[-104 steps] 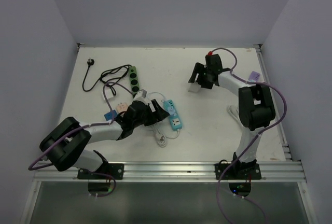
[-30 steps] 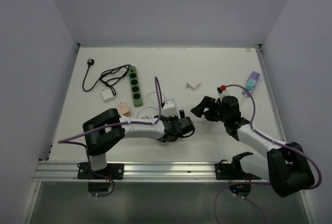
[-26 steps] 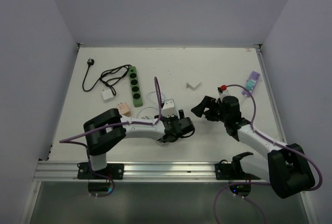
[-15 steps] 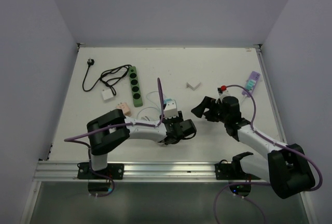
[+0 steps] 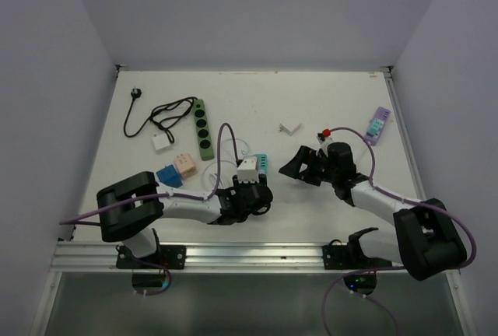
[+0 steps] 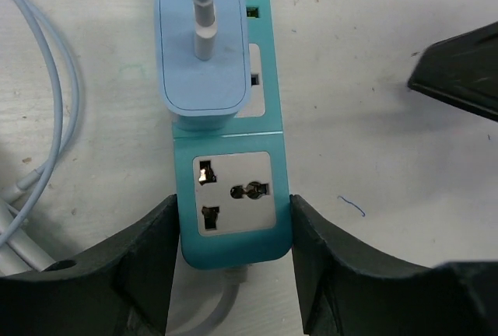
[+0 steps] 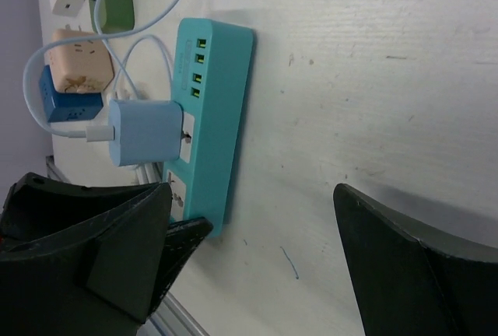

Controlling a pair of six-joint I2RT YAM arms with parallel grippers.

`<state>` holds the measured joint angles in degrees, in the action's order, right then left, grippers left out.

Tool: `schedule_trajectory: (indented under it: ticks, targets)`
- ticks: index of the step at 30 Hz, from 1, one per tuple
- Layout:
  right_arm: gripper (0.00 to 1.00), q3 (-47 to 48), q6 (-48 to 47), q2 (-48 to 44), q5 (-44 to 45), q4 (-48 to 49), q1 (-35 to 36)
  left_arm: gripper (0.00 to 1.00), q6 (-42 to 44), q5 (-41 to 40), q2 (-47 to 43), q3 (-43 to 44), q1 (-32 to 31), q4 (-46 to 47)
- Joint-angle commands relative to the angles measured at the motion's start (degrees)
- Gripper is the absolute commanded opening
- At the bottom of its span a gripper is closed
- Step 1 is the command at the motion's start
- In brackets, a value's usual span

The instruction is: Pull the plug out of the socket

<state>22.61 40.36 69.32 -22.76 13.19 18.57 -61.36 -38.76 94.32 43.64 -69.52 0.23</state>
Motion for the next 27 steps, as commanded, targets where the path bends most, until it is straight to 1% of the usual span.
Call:
schedule_trajectory:
  ticks: [1, 2, 3, 6, 11, 13, 15, 18, 19, 25, 27]
  targets:
    - [0.88, 2.0, 4.5, 3.5, -4.1, 5.8, 2.7, 0.04, 7.0, 2.5, -4.1, -3.3, 0.1, 13.0]
    - [0.88, 2.1, 5.2, 4.2, -3.8, 6.5, 3.7, 0.02, 7.7, 3.9, -4.6, -3.9, 0.1, 15.2]
    - [0.88, 2.7, 5.8, 4.9, -2.7, 7.4, 5.6, 0.02, 8.4, 4.3, -5.0, -4.4, 0.1, 16.1]
    - [0.87, 3.5, 7.5, 8.0, -2.3, 10.3, 8.4, 0.02, 9.1, 5.8, -6.7, -6.8, 0.3, 19.4]
    - [0.84, 3.3, 9.7, 12.5, -1.9, 14.7, 9.8, 0.02, 8.0, 9.2, -8.0, -10.5, 1.9, 24.3]
    - [0.8, 3.0, 10.3, 15.0, -2.2, 16.4, 10.1, 0.02, 7.4, 10.0, -7.7, -11.0, 2.5, 24.9]
    - [0.73, 2.3, 12.0, 17.5, -2.9, 19.6, 10.3, 0.02, 7.1, 10.7, -7.3, -11.1, 2.9, 25.4]
    - [0.67, 1.5, 14.3, 20.7, -4.2, 23.4, 10.4, 0.02, 6.8, 11.2, -6.8, -11.0, 2.9, 26.1]
    - [0.63, 1.2, 14.7, 21.3, -4.7, 24.1, 10.4, 0.02, 6.7, 11.2, -6.6, -11.1, 3.0, 26.1]
    - [0.5, 0.6, 17.7, 24.5, -7.8, 28.9, 10.9, 0.02, 6.1, 11.7, -5.8, -11.3, 3.4, 26.8]
    - [0.42, 0.5, 17.9, 24.5, -8.1, 29.2, 10.9, 0.03, 5.8, 12.0, -5.7, -11.5, 3.6, 26.7]
